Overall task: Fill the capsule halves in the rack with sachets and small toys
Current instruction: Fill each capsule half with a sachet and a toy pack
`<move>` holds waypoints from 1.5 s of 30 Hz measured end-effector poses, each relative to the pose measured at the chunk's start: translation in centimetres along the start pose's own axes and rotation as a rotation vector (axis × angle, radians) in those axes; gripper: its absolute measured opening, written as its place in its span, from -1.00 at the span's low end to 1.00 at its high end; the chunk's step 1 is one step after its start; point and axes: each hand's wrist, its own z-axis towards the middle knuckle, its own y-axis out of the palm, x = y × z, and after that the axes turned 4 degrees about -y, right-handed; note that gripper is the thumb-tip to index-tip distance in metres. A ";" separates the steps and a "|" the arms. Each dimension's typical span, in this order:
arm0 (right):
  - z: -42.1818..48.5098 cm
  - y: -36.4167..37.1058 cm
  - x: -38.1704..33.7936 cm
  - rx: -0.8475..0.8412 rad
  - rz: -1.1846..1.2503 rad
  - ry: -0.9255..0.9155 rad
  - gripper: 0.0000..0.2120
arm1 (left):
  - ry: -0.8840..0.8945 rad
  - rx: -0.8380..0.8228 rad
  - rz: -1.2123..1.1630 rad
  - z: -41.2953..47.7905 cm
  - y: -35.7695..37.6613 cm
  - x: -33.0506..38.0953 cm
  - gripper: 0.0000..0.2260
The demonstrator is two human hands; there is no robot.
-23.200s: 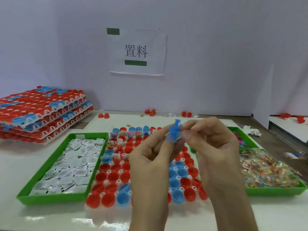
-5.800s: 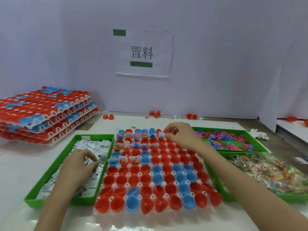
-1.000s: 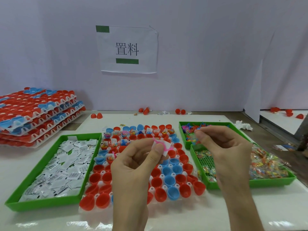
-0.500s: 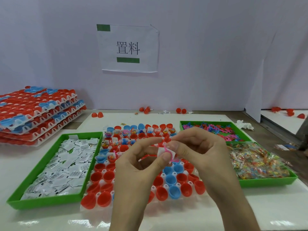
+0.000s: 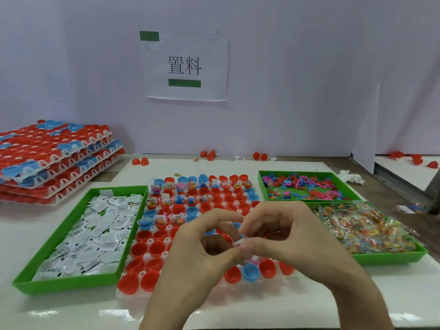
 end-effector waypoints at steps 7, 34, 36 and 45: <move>0.7 0.6 0.5 0.245 0.071 -0.042 -0.76 | -0.010 0.084 -0.137 0.3 0.7 -0.5 -0.86; 7.5 2.0 3.1 0.150 -0.336 -0.131 -0.90 | 0.211 0.372 0.355 0.6 -6.4 -1.9 -0.33; 10.2 0.4 4.9 0.249 -0.470 -0.077 -0.93 | 0.179 0.478 0.446 1.9 -9.4 -3.1 -0.48; 14.7 0.5 11.3 0.157 -0.736 0.013 -0.94 | -0.338 0.262 0.804 4.0 -16.5 -9.8 -0.77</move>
